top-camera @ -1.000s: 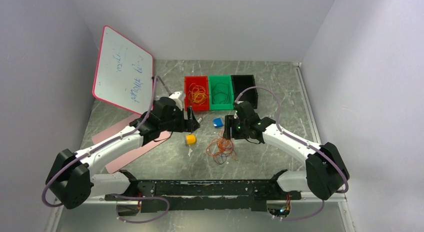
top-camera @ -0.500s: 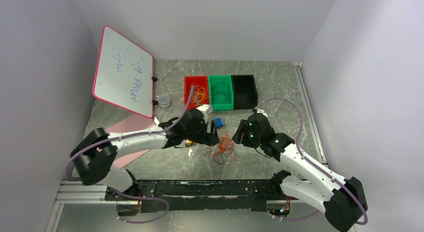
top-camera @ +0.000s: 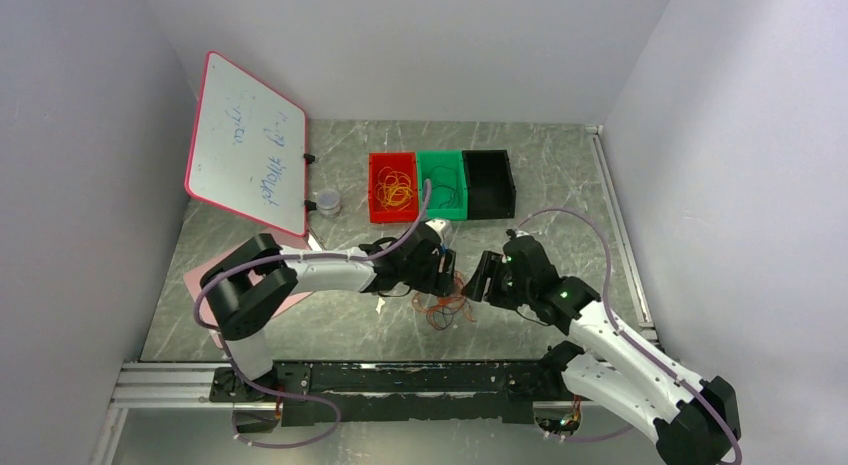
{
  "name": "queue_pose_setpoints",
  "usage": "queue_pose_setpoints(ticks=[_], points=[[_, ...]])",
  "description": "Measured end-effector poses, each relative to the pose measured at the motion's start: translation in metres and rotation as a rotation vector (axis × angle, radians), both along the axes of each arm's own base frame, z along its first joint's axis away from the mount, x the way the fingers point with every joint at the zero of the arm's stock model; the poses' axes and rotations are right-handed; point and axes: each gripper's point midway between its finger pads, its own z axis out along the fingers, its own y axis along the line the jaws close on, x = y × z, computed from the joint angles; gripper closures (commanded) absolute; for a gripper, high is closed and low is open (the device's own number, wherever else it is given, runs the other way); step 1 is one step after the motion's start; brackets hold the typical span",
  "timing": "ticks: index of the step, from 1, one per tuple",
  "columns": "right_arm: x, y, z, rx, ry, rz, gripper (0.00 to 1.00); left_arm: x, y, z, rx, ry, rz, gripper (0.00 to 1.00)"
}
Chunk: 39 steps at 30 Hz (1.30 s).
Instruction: Untangle the cables
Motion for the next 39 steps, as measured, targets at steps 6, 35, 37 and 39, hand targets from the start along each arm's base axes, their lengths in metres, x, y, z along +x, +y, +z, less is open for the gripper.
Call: queue_pose_setpoints(ticks=[6,35,37,39], points=[[-0.021,0.008,-0.019,0.006,0.089,0.11,0.37,0.0,0.003,-0.017,0.035,0.023,0.013,0.77],[-0.023,0.031,-0.05,0.04,0.087,0.089,0.59,0.003,0.021,-0.017,0.058,0.027,0.133,0.93],[-0.023,0.033,-0.051,0.051,0.087,0.088,0.62,0.003,0.022,-0.017,0.057,0.027,0.138,0.93],[-0.024,0.035,-0.054,0.06,0.096,0.09,0.64,0.004,0.022,-0.017,0.058,0.027,0.141,0.93]])
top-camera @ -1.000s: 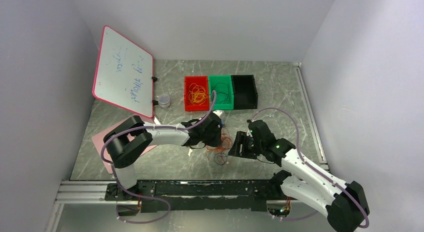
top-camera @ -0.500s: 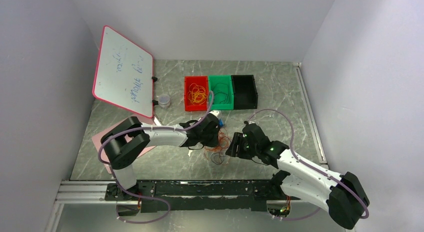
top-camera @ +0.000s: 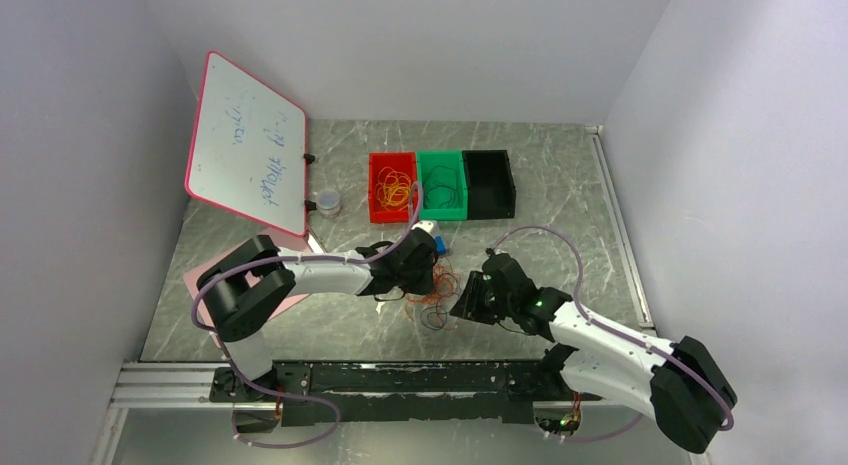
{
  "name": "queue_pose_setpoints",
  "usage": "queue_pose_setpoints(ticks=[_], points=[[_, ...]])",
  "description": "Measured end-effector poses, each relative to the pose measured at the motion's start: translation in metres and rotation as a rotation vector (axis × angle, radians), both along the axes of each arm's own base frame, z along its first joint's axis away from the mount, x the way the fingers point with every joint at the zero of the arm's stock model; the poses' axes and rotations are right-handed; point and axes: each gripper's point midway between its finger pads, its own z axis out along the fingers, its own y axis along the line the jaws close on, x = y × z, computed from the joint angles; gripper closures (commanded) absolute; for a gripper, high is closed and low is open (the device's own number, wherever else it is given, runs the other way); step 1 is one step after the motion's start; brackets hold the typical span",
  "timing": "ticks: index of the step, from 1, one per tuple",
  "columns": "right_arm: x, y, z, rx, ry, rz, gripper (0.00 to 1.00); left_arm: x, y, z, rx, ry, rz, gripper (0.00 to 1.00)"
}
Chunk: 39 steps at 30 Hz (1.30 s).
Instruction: Untangle the cables
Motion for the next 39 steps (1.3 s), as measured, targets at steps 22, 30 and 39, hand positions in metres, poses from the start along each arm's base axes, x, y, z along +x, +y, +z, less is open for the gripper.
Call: queue_pose_setpoints(ticks=[22,30,39], points=[[0.077,-0.017,0.148,-0.083,-0.422,-0.156,1.0,0.001,0.008,-0.003,0.021,-0.001,0.031,0.74],[0.095,-0.031,0.269,-0.088,-0.669,-0.183,1.0,0.003,0.004,0.0,0.001,-0.008,0.036,0.74],[0.097,-0.05,0.38,-0.037,-0.902,-0.246,1.0,0.0,0.009,-0.005,0.021,0.003,0.037,0.73]])
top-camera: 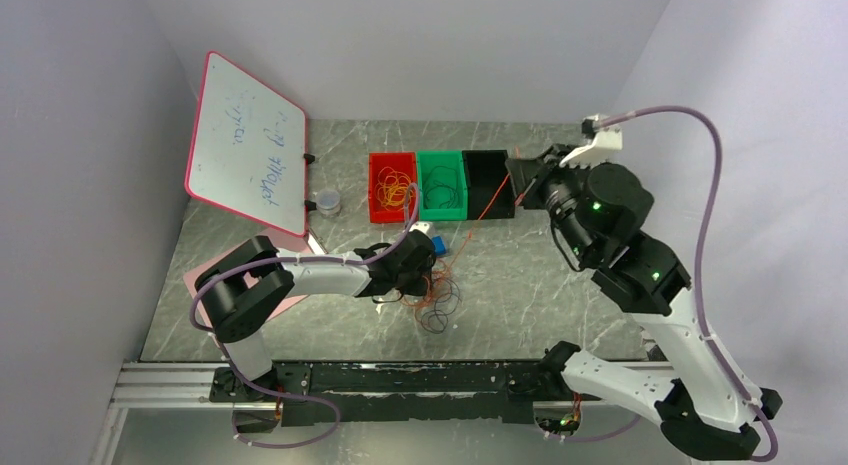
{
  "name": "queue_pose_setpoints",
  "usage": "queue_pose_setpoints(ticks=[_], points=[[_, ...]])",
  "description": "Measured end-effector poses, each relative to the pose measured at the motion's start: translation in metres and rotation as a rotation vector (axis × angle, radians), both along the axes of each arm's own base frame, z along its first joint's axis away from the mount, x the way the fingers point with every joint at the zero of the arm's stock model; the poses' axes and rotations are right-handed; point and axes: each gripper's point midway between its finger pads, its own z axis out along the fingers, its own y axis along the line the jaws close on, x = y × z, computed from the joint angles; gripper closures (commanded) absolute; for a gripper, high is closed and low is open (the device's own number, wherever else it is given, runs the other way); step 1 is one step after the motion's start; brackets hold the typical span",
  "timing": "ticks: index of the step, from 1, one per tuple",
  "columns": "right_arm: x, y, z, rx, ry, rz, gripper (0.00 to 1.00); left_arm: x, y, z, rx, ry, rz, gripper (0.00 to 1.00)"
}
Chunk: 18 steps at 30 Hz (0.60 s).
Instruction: Untangle the cables
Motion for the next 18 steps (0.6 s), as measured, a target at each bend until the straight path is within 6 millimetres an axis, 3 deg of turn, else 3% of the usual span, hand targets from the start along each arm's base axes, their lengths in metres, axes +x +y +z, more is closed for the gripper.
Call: queue_pose_setpoints(ticks=[10,18], points=[[0.005,-0.022,0.096,-0.024,-0.236,-0.08,1.0,0.0,0.0,0.0,0.0,-0.001,-0.001,0.64],[0.007,-0.04,0.144,-0.044,-0.375,-0.164,1.0,0.001,-0.001,0.001,-0.004,-0.004,-0.001,0.57]])
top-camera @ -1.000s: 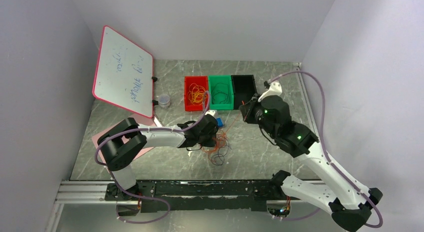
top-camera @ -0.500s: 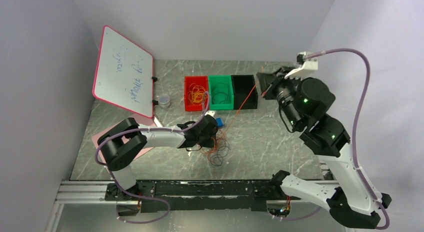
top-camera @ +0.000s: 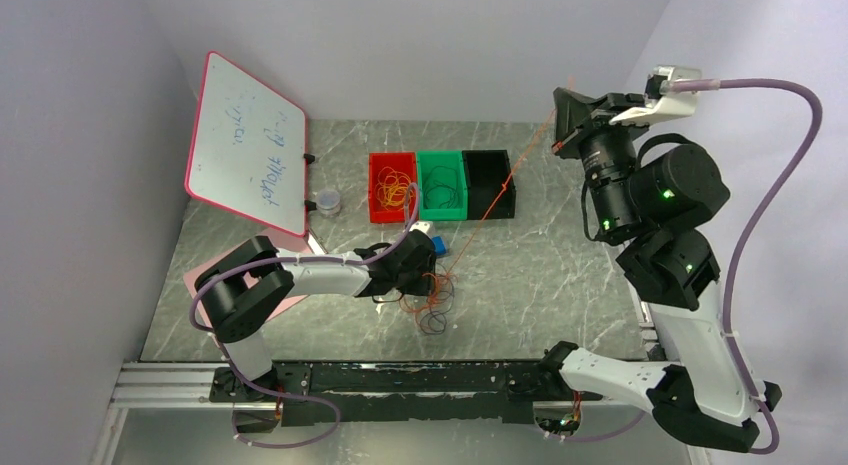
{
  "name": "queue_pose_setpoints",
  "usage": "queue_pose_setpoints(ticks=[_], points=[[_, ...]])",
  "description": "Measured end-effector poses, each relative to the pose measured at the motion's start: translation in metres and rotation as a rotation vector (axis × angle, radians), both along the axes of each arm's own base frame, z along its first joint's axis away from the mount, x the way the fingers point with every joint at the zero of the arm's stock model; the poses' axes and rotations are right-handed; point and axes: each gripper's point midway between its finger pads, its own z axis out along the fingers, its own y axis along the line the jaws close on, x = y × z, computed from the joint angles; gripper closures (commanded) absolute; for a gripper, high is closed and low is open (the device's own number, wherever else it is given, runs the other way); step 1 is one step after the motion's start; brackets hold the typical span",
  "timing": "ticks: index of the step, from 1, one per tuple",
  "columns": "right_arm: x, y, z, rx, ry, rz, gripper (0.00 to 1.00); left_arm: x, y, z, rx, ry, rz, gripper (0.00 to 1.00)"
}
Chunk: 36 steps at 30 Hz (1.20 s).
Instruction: Untangle the cables
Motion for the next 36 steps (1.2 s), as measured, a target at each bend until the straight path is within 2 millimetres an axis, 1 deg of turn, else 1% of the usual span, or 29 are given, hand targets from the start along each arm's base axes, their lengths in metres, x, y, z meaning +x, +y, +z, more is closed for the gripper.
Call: queue_pose_setpoints(ticks=[5,7,13,15,20,26,32,36], points=[[-0.001,-0.01,0.018,-0.012,-0.061,-0.046,1.0,0.001,0.0,0.001,-0.001,-0.005,0.003,0.55],[-0.003,-0.014,0.028,-0.009,-0.092,-0.06,1.0,0.001,0.002,0.001,0.002,-0.008,0.007,0.55],[-0.016,-0.029,0.071,0.028,-0.2,-0.088,1.0,0.002,0.004,0.001,0.009,-0.014,0.014,0.55],[-0.023,-0.036,0.089,0.049,-0.245,-0.097,1.0,0.002,0.004,0.001,0.009,-0.014,0.015,0.55],[-0.039,-0.05,0.119,0.085,-0.328,-0.111,1.0,0.002,0.004,0.001,0.009,-0.014,0.015,0.54],[-0.052,-0.062,0.145,0.11,-0.405,-0.127,1.0,0.002,0.004,0.001,0.008,-0.015,0.015,0.53],[-0.058,-0.067,0.159,0.113,-0.455,-0.141,1.0,0.002,0.005,0.001,0.009,-0.018,0.017,0.52],[-0.065,-0.071,0.172,0.132,-0.494,-0.145,1.0,0.003,0.005,0.001,0.009,-0.02,0.018,0.51]])
